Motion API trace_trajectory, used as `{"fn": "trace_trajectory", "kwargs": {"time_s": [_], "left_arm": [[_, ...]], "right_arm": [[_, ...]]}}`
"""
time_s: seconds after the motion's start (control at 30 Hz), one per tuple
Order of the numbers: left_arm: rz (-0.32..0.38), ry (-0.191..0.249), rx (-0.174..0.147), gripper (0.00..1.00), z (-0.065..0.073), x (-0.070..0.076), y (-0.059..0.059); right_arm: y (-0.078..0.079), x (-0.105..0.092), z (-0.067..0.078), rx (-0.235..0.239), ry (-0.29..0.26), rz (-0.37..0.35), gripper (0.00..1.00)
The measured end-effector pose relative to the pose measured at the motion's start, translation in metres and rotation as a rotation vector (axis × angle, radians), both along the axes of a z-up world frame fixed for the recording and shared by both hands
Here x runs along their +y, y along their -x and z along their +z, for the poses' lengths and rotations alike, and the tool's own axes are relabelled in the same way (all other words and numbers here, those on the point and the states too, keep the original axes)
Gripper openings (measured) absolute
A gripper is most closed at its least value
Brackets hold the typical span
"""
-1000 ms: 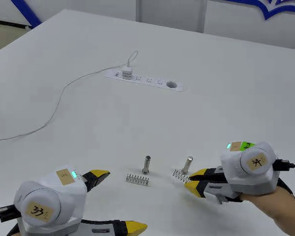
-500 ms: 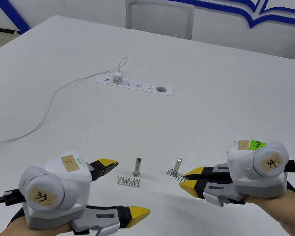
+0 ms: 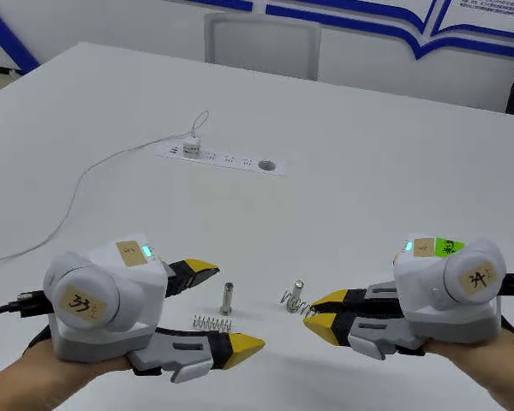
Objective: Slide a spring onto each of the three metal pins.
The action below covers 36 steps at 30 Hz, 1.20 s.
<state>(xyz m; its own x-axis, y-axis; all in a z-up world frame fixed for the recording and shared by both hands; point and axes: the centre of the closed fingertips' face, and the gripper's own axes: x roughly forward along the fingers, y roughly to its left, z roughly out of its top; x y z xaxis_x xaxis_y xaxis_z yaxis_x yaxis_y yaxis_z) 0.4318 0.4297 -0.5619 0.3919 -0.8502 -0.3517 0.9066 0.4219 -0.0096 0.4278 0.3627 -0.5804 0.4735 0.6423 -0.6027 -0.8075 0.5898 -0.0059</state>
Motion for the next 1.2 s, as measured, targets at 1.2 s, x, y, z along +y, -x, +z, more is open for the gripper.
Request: {"fn": "trace_trajectory", "kwargs": {"time_s": [1.2], "left_arm": [[-0.304, -0.113, -0.047, 0.28, 0.007, -0.038, 0.028]], "right_arm": [[0.036, 0.029, 0.016, -0.046, 0.078, 0.254, 0.11]]}}
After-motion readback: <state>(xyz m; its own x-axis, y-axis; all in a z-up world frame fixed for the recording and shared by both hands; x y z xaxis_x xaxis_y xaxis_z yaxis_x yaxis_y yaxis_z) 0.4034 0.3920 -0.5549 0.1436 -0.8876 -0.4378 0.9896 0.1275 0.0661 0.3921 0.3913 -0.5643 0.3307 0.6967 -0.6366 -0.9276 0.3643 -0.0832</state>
